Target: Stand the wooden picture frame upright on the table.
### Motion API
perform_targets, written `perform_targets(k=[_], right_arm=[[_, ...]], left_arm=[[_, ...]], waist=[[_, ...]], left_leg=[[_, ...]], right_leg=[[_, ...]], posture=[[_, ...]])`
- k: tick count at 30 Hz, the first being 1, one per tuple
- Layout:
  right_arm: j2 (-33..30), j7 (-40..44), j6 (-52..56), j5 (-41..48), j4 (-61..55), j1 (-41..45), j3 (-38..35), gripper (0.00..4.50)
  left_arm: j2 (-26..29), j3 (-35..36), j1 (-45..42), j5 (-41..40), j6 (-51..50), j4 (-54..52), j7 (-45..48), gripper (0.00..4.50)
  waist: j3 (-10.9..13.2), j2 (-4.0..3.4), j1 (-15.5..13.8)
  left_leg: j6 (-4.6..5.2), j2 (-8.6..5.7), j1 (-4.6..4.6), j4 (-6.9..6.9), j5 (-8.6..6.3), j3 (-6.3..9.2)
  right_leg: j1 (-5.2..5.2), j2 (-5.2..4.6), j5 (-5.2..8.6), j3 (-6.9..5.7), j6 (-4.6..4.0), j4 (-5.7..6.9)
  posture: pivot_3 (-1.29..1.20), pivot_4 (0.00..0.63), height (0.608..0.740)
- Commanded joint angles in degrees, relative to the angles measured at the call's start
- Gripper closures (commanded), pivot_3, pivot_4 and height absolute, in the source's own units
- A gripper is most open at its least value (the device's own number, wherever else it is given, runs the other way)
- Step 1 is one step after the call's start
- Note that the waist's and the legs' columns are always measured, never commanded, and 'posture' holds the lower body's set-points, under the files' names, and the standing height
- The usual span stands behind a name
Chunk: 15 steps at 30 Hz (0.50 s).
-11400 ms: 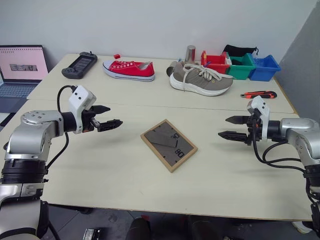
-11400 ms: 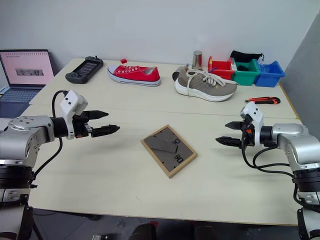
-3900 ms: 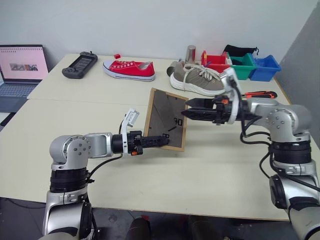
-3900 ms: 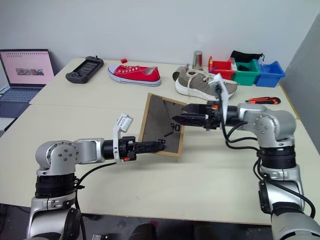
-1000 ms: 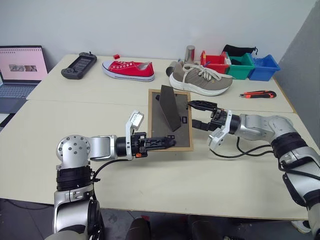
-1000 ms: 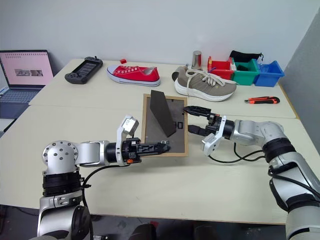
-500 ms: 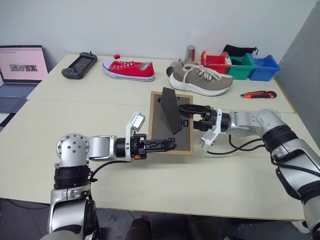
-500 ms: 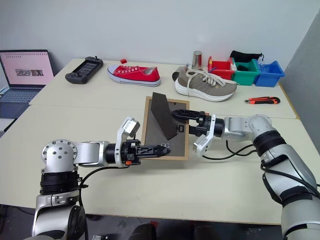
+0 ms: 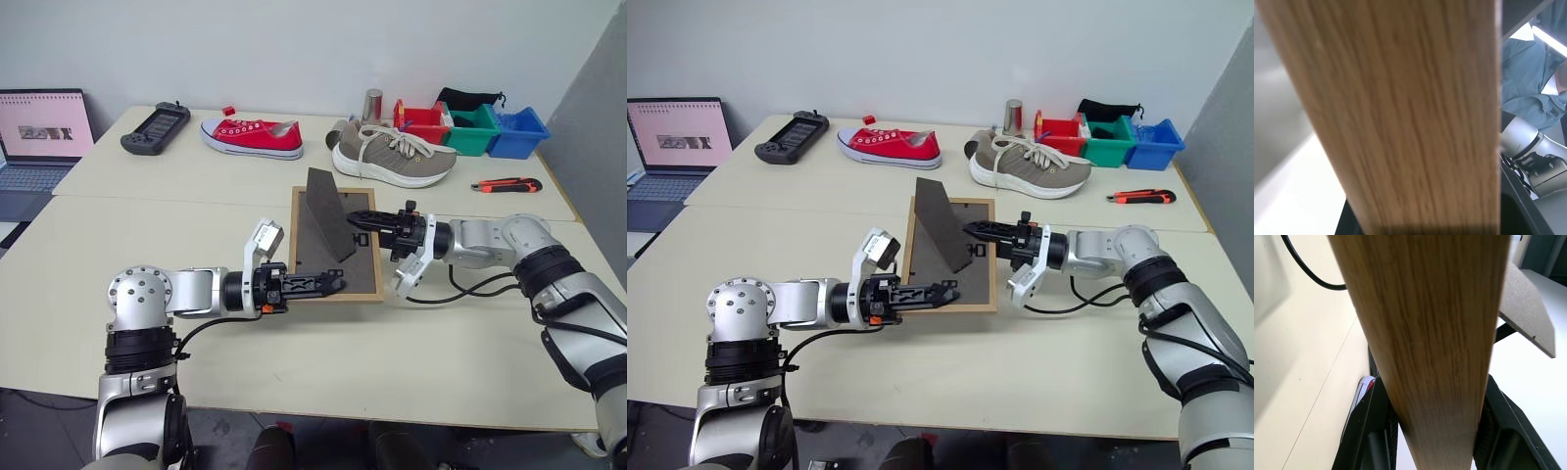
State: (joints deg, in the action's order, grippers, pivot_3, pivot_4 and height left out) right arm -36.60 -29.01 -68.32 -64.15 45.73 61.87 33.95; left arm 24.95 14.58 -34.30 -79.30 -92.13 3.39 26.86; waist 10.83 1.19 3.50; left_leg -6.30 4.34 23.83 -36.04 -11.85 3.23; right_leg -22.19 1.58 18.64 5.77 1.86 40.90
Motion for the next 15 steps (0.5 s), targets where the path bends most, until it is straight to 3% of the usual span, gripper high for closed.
perform_targets(k=[1,4,6,15], right_arm=[[-1.3,-0.4,-1.1,2.2,-2.6,0.0,-1.2,3.07],[-1.6,-0.3,-1.0,2.5,-2.8,-0.3,-1.3,3.1],[-1.6,-0.1,-0.9,2.7,-2.8,-0.5,-1.4,3.11],[-2.4,1.1,-1.7,4.2,-2.9,-1.6,-2.5,3.19]], left_arm=[[-1.0,2.2,-1.4,0.0,2.7,1.1,-3.8,3.15],[-1.5,2.4,-0.7,0.6,5.0,-0.4,-4.6,3.15],[-1.1,1.5,0.2,1.1,5.6,-2.4,-3.3,2.51],[2.8,2.2,-2.1,1.3,7.1,-0.8,-0.6,0.69]], waist=[[0.0,0.0,-0.1],[0.0,0.0,0.0],[0.0,0.0,0.0],[0.0,0.0,-0.1]], left_leg=[[0.0,-0.02,0.0,0.0,0.0,0.0],[0.0,-0.05,0.0,0.0,0.0,0.0],[0.0,-0.06,0.0,0.0,0.0,0.0],[0.0,-0.15,0.0,0.0,0.0,0.01]], right_leg=[[0.0,-0.02,0.0,0.0,0.0,0.0],[0.0,-0.06,0.0,0.0,0.0,0.01],[0.0,-0.07,0.0,0.0,0.0,0.01],[0.0,-0.16,0.0,-0.01,0.0,0.02]], posture=[[0.0,0.15,0.74],[0.0,0.15,0.74],[0.0,0.15,0.74],[0.0,0.15,0.74]])
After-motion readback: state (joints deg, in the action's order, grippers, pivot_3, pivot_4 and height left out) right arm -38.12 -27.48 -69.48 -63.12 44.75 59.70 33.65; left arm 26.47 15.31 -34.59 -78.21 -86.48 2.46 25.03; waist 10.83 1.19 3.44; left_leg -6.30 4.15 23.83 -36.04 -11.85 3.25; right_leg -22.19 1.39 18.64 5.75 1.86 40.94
